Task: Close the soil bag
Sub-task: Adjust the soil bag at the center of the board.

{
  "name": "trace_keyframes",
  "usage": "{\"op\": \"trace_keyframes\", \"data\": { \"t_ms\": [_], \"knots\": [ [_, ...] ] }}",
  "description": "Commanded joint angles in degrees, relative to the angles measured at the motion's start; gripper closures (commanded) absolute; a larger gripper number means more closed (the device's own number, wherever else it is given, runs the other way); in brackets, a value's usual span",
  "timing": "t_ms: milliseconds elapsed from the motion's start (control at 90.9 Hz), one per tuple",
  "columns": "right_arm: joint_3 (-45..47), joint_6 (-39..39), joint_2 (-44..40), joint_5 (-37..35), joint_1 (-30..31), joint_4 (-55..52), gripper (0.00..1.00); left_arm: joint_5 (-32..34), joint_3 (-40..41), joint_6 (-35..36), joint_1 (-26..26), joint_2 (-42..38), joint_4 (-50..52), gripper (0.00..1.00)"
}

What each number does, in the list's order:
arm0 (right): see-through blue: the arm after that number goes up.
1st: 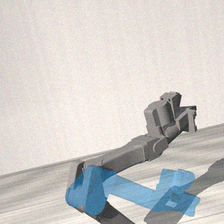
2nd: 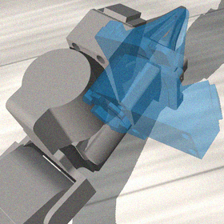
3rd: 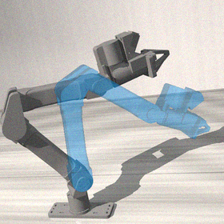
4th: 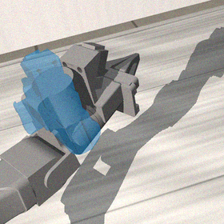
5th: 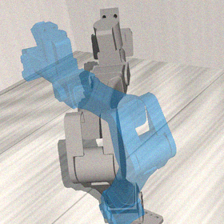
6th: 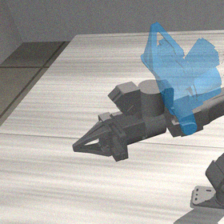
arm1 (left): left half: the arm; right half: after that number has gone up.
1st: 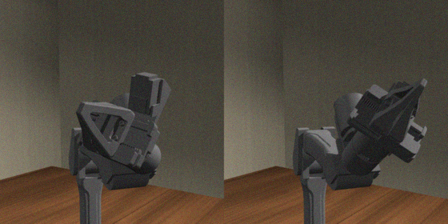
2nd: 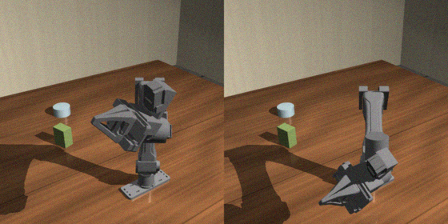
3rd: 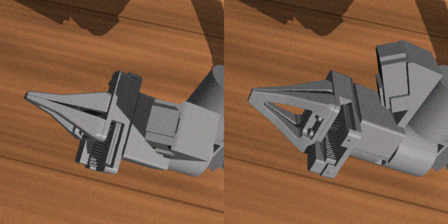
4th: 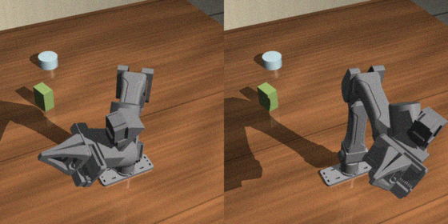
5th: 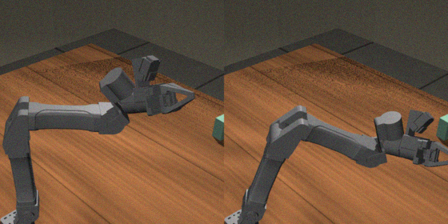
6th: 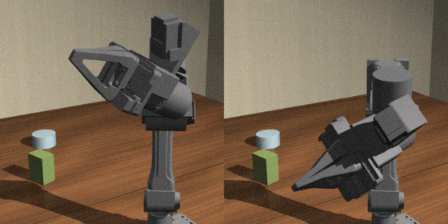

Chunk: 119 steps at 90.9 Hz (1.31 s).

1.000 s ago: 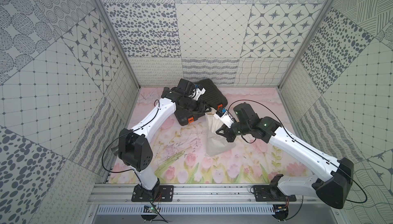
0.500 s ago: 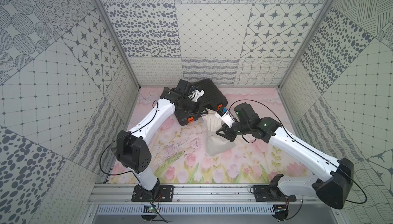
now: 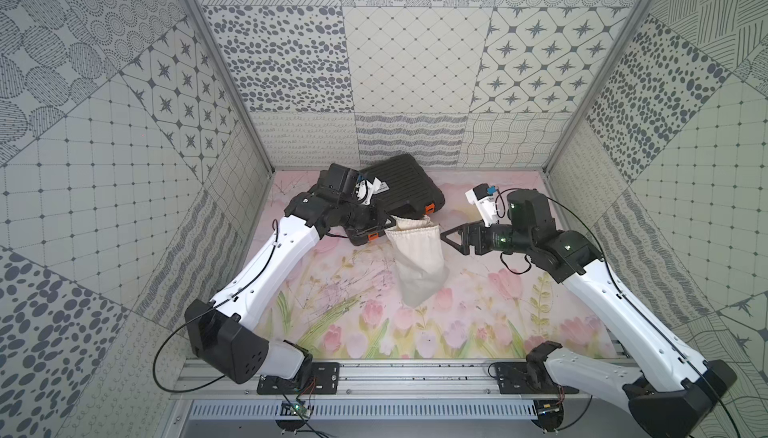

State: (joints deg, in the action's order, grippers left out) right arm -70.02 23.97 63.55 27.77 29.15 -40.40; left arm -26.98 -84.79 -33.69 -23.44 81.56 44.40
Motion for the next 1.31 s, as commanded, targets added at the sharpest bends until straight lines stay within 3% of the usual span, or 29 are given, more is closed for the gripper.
{"op": "trace_keyframes", "data": {
  "t_ms": [0, 165, 319, 484, 759, 1100, 1299],
  "knots": [
    [-5.87, 9.38, 3.67, 3.18, 0.22, -5.48, 0.07, 4.85, 1.62, -7.22, -1.86, -3.82, -2.83, 1.00],
    [-22.45, 8.16, 14.27, 1.49, 3.11, -22.45, 0.03, 7.69, 4.27, -8.22, -3.70, -7.12, -2.53, 1.00],
    [-38.35, 4.97, 24.14, -4.83, 5.71, -38.56, 0.03, 8.23, 5.96, -8.44, -3.77, -8.93, -2.64, 1.00],
    [-46.94, 2.28, 31.65, -9.63, 10.15, -47.23, 0.03, 8.09, 6.12, -8.53, -3.89, -9.33, -2.83, 1.00],
    [-47.14, 2.01, 34.56, -13.05, 11.21, -48.85, 0.03, 8.47, 6.19, -7.95, -3.98, -10.27, -2.42, 1.00],
    [-53.77, 8.31, 36.86, -8.00, 10.03, -41.97, 0.03, 8.41, 6.53, -7.88, -3.98, -10.91, -2.24, 1.00],
    [-57.27, 8.31, 41.14, -9.44, 9.65, -43.58, 0.03, 8.77, 6.88, -7.65, -4.07, -11.57, -2.01, 1.00]
  ]
}}
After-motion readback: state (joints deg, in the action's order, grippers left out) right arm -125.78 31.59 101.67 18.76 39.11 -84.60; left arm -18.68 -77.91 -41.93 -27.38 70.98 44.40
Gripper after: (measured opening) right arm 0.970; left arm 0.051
